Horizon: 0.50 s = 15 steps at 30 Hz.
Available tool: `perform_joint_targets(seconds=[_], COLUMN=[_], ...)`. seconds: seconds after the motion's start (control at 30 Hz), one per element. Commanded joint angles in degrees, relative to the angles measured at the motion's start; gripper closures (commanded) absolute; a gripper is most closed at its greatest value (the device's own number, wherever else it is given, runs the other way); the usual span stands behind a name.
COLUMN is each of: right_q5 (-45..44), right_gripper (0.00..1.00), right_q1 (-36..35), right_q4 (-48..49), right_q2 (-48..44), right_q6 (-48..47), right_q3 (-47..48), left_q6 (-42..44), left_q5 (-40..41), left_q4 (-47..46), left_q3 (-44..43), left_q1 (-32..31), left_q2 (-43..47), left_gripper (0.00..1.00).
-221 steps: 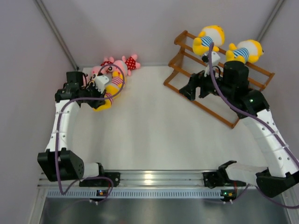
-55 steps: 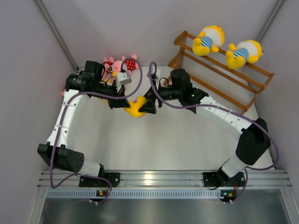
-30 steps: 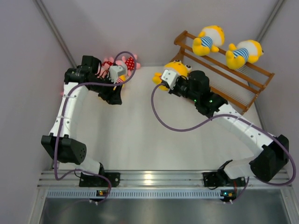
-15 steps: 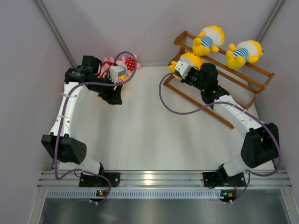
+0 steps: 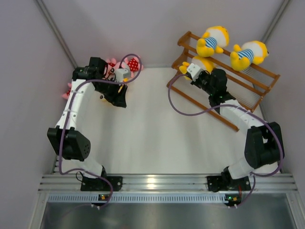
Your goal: Place and organize the stuffed toys onto the shelf
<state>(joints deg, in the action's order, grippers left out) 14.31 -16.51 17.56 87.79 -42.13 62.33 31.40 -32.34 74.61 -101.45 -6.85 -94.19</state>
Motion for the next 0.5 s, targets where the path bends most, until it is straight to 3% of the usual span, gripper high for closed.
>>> perform_joint_targets(seconds=[0.0, 0.47], right_q5=[1.6, -1.8], right_gripper=[1.0, 0.83], right_q1=[1.6, 3.2], right_q4=[7.0, 12.0], right_q2=[-0.5, -1.9], right_q6=[1.5, 5.0], right_q3=[-1.0, -6.8], left_q6=[-0.3, 0.1], left_q5=[-1.7, -2.4], left_q4=[-1.7, -1.7], left_q3=[-1.6, -1.8], left_q1=[0.0, 0.0], left_q2=[-0.6, 0.1], left_gripper=[0.42, 0.42])
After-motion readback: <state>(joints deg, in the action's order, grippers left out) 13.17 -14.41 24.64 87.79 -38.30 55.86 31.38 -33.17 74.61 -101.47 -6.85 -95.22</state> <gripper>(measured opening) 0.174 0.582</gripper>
